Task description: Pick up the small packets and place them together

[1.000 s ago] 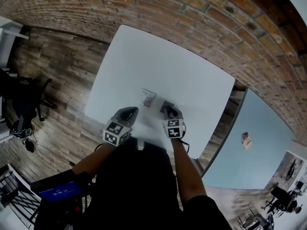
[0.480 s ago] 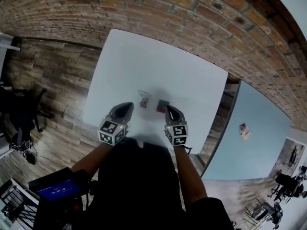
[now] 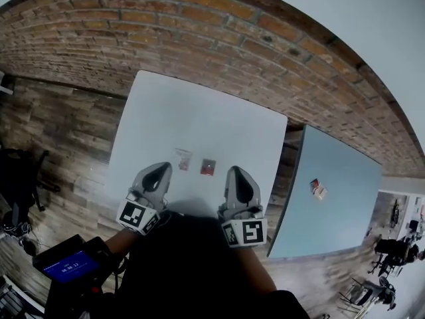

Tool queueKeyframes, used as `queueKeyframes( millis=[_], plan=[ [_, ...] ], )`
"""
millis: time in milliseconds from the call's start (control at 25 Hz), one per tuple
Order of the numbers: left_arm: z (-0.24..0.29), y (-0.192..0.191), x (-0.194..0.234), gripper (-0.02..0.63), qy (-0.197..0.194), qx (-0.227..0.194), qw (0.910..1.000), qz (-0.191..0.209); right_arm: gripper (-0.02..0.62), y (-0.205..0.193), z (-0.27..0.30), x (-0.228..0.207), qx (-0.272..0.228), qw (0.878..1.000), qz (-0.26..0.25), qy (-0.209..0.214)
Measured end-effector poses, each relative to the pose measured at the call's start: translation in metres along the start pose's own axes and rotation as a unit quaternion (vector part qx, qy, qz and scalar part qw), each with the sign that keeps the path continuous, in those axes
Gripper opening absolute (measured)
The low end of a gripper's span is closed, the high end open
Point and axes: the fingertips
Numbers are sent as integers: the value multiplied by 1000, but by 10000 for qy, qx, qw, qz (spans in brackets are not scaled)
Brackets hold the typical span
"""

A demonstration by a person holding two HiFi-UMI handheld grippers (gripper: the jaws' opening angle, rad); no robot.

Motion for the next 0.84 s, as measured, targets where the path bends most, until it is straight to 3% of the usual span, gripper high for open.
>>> queueKeyframes(
  millis=[320, 840],
  plan=[
    [4, 21, -3, 0, 116, -511, 9985, 136, 0, 27, 6, 9, -190, 9987, -481, 16],
    [5, 13, -8, 0, 118, -411, 9988, 220, 0, 31, -7, 0, -318, 9985, -434, -104]
  ],
)
Point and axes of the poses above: the fingertips, and each gripper's own axes: z forward along the fingers, x to its left, y out of its top, and after that the axes turned 9 degrees about y, right-handed
